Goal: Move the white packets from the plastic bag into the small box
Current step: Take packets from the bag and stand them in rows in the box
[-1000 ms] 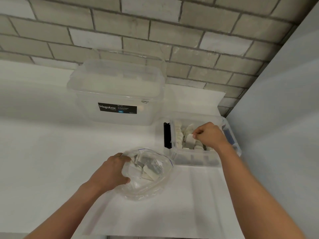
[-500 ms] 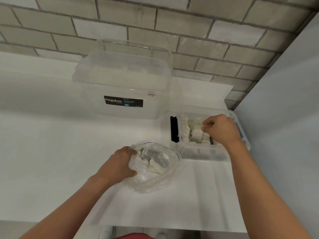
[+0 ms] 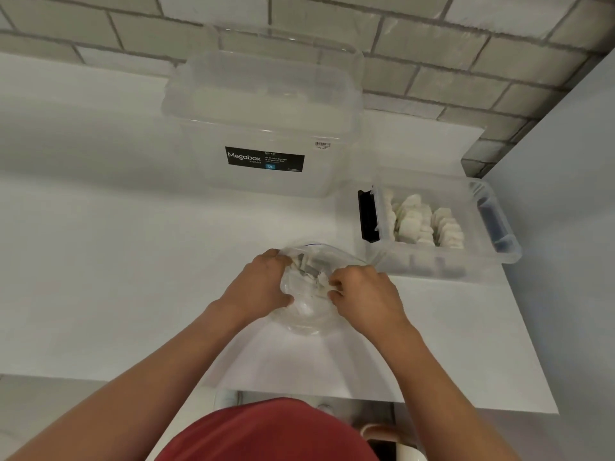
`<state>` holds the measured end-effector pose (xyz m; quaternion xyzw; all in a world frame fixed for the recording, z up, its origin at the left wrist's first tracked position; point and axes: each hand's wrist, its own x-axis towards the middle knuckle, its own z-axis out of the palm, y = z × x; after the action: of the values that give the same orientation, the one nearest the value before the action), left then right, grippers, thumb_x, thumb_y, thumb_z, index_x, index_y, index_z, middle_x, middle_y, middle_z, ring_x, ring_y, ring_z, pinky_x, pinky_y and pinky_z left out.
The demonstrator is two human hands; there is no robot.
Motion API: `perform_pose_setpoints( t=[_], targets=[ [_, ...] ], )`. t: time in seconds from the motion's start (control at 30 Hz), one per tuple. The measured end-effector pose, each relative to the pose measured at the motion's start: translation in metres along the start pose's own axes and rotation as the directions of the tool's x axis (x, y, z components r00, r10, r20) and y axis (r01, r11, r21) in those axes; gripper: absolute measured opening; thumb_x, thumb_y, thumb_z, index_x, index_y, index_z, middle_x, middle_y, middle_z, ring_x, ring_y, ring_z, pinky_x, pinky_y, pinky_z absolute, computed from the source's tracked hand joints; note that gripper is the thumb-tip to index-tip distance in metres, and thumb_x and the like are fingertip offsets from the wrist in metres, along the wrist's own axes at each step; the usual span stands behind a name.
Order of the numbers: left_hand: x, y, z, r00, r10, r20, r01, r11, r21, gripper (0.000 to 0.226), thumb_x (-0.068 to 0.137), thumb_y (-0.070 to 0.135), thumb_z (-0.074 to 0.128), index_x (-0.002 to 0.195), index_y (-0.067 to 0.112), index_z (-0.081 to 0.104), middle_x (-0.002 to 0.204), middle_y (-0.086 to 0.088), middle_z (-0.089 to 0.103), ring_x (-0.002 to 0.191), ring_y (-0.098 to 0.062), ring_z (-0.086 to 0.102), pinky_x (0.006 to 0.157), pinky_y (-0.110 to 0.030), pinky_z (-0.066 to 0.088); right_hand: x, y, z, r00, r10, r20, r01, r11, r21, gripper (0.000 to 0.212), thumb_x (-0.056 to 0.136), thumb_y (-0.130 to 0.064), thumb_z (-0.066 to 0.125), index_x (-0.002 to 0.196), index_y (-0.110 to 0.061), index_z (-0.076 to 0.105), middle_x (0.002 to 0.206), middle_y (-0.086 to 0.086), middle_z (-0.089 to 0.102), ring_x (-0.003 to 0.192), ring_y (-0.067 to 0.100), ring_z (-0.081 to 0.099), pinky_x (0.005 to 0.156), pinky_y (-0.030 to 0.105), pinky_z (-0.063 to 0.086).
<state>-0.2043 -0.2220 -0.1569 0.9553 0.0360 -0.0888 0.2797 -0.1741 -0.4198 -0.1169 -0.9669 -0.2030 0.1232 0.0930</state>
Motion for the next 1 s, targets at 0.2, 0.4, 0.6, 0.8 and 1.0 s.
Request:
perform_pose_setpoints(
  t=[0.2,0.4,0.6,0.8,1.0],
  targets=[
    [0.002,0.0,0.001,1.0,-0.001,0.014,0.0,1.0,0.014,0.058,0.069,0.027,0.082,0.123,0.018,0.061,0.116,0.0,0.055,0.102,-0.025,0.059,0.083,-0.035,0.051,0.007,-0.001,0.004,0.998,0.052,0.022,-0.05,0.995,-0.081,0.011,0.094,-0.025,0.064,0.101,-0.019,0.069,0.102,0.004,0.067,0.095,0.033,0.064,0.073,0.034,0.051],
    [0.002,-0.001,0.001,1.0,0.006,0.017,-0.007,1.0,0.017,0.052,0.07,0.026,0.08,0.118,0.017,0.062,0.114,0.0,0.055,0.099,-0.026,0.06,0.083,-0.039,0.052,0.004,0.004,0.011,0.994,-0.004,-0.108,0.018,0.992,0.128,0.016,0.091,-0.019,0.062,0.094,-0.028,0.075,0.085,-0.008,0.073,0.08,0.02,0.067,0.07,0.036,0.057],
    [0.003,-0.001,0.002,1.0,0.007,0.018,-0.008,0.999,0.031,0.05,0.07,0.026,0.079,0.116,0.016,0.061,0.112,0.001,0.054,0.096,-0.026,0.061,0.079,-0.036,0.052,0.004,0.013,0.025,0.948,-0.216,-0.233,0.208,0.976,-0.058,0.017,0.084,-0.009,0.071,0.089,-0.024,0.074,0.091,-0.012,0.07,0.084,0.021,0.065,0.054,0.031,0.051],
    [0.002,-0.001,0.002,1.0,-0.002,0.029,0.001,1.0,0.024,0.059,0.073,0.026,0.079,0.128,0.016,0.058,0.123,0.0,0.053,0.104,-0.028,0.06,0.084,-0.037,0.051,0.006,0.015,0.029,0.974,-0.167,-0.155,0.152,0.983,-0.104,0.024,0.079,-0.001,0.067,0.092,-0.017,0.077,0.096,-0.003,0.068,0.094,0.027,0.062,0.061,0.041,0.057],
    [0.002,-0.001,0.002,1.0,0.013,0.024,-0.013,1.0,0.017,0.053,0.071,0.026,0.078,0.121,0.017,0.061,0.119,0.001,0.054,0.101,-0.027,0.062,0.083,-0.039,0.053,0.0,-0.009,0.015,1.0,-0.015,-0.011,0.014,0.998,-0.055,0.044,0.082,-0.059,0.068,0.105,-0.022,0.075,0.117,-0.005,0.06,0.118,0.021,0.05,0.087,0.033,0.05]
  ],
)
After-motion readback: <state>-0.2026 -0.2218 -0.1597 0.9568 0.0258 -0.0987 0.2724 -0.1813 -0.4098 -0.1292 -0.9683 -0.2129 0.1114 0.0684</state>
